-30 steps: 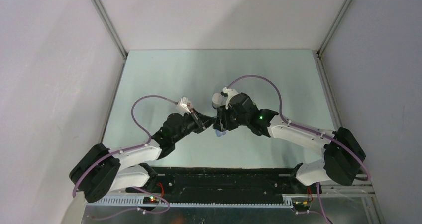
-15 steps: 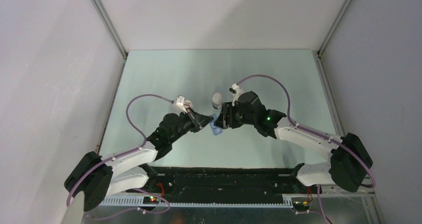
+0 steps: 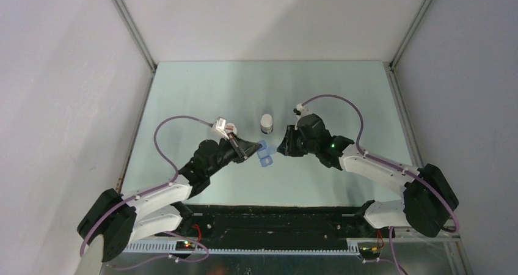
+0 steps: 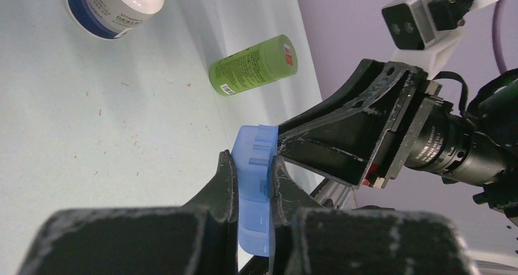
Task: Sort the pills into containers
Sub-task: Open the pill container at the center of the board, then place the pill container at the center of the board, then pick up the pill bottle at the center of the board, then unscrew the lid of the pill bottle.
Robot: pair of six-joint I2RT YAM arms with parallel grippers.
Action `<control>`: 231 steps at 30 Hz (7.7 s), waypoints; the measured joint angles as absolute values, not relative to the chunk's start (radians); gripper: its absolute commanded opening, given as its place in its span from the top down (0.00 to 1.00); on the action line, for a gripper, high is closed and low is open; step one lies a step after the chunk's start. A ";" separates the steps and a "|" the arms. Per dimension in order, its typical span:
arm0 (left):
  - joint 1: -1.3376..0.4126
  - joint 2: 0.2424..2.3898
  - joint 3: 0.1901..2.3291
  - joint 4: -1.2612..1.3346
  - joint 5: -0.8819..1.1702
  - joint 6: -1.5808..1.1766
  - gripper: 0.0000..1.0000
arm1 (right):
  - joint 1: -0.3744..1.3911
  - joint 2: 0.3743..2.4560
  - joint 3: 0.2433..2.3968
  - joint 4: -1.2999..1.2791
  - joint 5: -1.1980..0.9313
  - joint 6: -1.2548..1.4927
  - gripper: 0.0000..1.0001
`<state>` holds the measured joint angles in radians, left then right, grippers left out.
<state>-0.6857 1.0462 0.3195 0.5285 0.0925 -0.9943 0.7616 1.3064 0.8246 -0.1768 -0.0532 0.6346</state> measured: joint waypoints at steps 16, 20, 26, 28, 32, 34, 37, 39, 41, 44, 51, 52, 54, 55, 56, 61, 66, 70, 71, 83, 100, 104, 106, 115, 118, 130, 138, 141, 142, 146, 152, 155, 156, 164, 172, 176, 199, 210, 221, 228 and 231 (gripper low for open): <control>-0.686 1.046 0.308 0.537 0.101 -0.987 1.00 | 0.699 1.229 0.687 0.025 -0.260 0.652 0.41; -0.686 1.046 0.308 0.538 0.120 -0.984 0.99 | 0.684 1.229 0.684 0.067 -0.331 0.642 0.54; -0.686 1.047 0.308 0.538 0.152 -0.971 0.95 | 0.658 1.242 0.684 0.109 -0.418 0.616 0.73; -0.686 1.049 0.308 0.539 0.161 -0.968 0.93 | 0.656 1.252 0.684 0.118 -0.441 0.611 0.74; -0.686 1.063 0.308 0.543 0.170 -0.968 0.92 | 0.657 1.268 0.684 0.128 -0.480 0.605 0.72; -0.686 1.071 0.308 0.544 0.172 -0.968 0.90 | 0.658 1.269 0.684 0.127 -0.488 0.599 0.79; -0.686 1.081 0.308 0.545 0.172 -0.968 0.77 | 0.659 1.269 0.684 0.125 -0.491 0.590 0.97; -0.686 1.083 0.308 0.547 0.173 -0.966 0.66 | 0.659 1.269 0.684 0.120 -0.487 0.583 1.00; -0.686 1.086 0.308 0.551 0.173 -0.960 0.54 | 0.657 1.269 0.684 0.114 -0.486 0.583 1.00; -0.686 1.089 0.309 0.551 0.172 -0.952 0.45 | 0.659 1.269 0.684 0.100 -0.479 0.583 1.00; -0.686 1.111 0.324 0.543 0.162 -0.921 0.25 | 0.659 1.269 0.684 0.027 -0.416 0.588 1.00; -0.686 1.113 0.327 0.537 0.159 -0.913 0.24 | 0.659 1.269 0.684 0.012 -0.401 0.591 1.00; -0.686 1.113 0.331 0.519 0.140 -0.895 0.23 | 0.656 1.272 0.684 -0.018 -0.376 0.595 1.00; -0.686 1.113 0.332 0.508 0.130 -0.884 0.23 | 0.654 1.275 0.684 -0.030 -0.366 0.597 1.00; -0.686 1.111 0.334 0.492 0.117 -0.870 0.23 | 0.652 1.280 0.684 -0.040 -0.357 0.599 1.00; -0.685 1.061 0.344 0.369 0.025 -0.791 0.23 | 0.643 1.333 0.684 -0.075 -0.314 0.605 1.00; -0.685 0.997 0.377 0.276 -0.064 -0.730 0.23 | 0.629 1.398 0.685 -0.079 -0.279 0.612 0.99; -0.685 0.941 0.384 0.236 -0.115 -0.704 0.23 | 0.624 1.445 0.688 -0.097 -0.248 0.618 0.63; -0.685 0.929 0.384 0.226 -0.125 -0.698 0.23 | 0.622 1.448 0.693 -0.110 -0.242 0.623 0.48; -0.684 0.828 0.430 0.107 -0.176 -0.641 0.22 | 0.581 1.209 0.838 -0.347 -0.085 0.582 0.25; -0.682 0.757 0.436 0.050 -0.208 -0.626 0.20 | 0.582 1.395 0.984 -0.460 0.273 0.406 0.20; -0.682 0.757 0.436 0.049 -0.207 -0.626 0.20 | 0.591 1.470 1.032 -0.453 0.277 0.366 0.31; -0.682 0.757 0.436 0.048 -0.207 -0.626 0.20 | 0.593 1.489 1.043 -0.447 0.277 0.357 0.37; -0.682 0.759 0.436 0.049 -0.202 -0.612 0.12 | 0.572 1.538 1.085 -0.433 0.261 0.339 0.77; -0.682 0.768 0.436 0.055 -0.191 -0.591 0.06 | 0.559 1.535 1.086 -0.435 0.238 0.342 0.78; -0.682 0.924 0.577 0.170 0.016 -0.432 0.07 | 0.505 1.324 1.086 -0.472 -0.146 0.424 0.76; -0.682 1.029 0.725 0.185 0.323 -0.284 0.08 | 0.506 1.271 1.087 -0.458 -0.472 0.462 0.76; -0.682 1.038 0.759 0.115 0.402 -0.218 0.08 | 0.512 1.248 1.087 -0.455 -0.547 0.449 0.76; -0.682 1.042 0.772 0.089 0.429 -0.197 0.08 | 0.514 1.239 1.087 -0.450 -0.564 0.443 0.75; -0.682 1.054 0.791 0.022 0.548 -0.148 0.13 | 0.527 1.197 1.087 -0.410 -0.636 0.425 0.75; -0.682 1.081 0.791 0.005 0.663 -0.154 0.26 | 0.565 1.186 1.087 -0.360 -0.686 0.417 0.74; -0.682 1.081 0.791 0.004 0.685 -0.159 0.44 | 0.577 1.186 1.084 -0.334 -0.707 0.419 0.71; -0.682 1.082 0.791 0.004 0.687 -0.155 0.48 | 0.579 1.186 1.081 -0.324 -0.715 0.421 0.70; -0.682 1.121 0.798 -0.013 0.717 -0.149 1.00 | 0.583 1.186 1.056 -0.319 -0.703 0.440 0.34; -0.681 1.167 0.815 -0.042 0.640 -0.162 1.00 | 0.639 1.165 1.039 -0.294 -0.488 0.515 0.14; -0.681 1.168 0.815 -0.033 0.595 -0.184 1.00 | 0.680 1.159 1.035 -0.293 -0.368 0.555 0.16; -0.681 1.111 0.757 0.101 0.521 -0.265 1.00 | 0.720 1.113 0.944 -0.101 -0.176 0.798 0.68; -0.685 1.105 0.757 0.139 0.563 -0.285 1.00 | 0.607 1.090 0.917 -0.048 -0.432 0.694 1.00; -0.683 1.105 0.752 0.192 0.695 -0.322 1.00 | 0.468 1.081 0.837 0.139 -0.828 0.614 0.16; -0.711 1.113 0.798 0.025 0.475 -0.199 1.00 | 0.505 1.021 0.843 -0.013 -0.457 0.626 0.11; -0.735 1.135 0.829 -0.008 0.401 -0.147 1.00 | 0.575 1.039 0.874 -0.102 -0.340 0.647 0.09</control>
